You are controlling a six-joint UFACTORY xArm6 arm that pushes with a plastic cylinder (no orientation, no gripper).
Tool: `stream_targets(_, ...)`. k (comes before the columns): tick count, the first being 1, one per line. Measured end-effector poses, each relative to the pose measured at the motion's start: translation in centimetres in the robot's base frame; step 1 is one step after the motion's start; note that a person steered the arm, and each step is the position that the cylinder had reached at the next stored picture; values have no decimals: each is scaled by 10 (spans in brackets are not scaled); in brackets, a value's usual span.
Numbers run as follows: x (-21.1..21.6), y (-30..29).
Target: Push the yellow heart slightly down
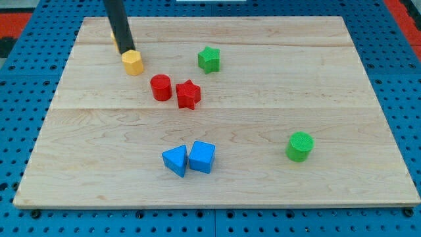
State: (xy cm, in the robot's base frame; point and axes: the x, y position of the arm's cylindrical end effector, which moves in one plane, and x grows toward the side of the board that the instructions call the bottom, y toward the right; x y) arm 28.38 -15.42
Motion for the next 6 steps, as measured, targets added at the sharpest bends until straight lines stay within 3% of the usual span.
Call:
stream_targets(1, -58, 25)
stream_targets(2, -91, -20)
stream_targets(3, -83, -66)
stream_targets(5, 18, -47)
stream_targets(6, -4, -51)
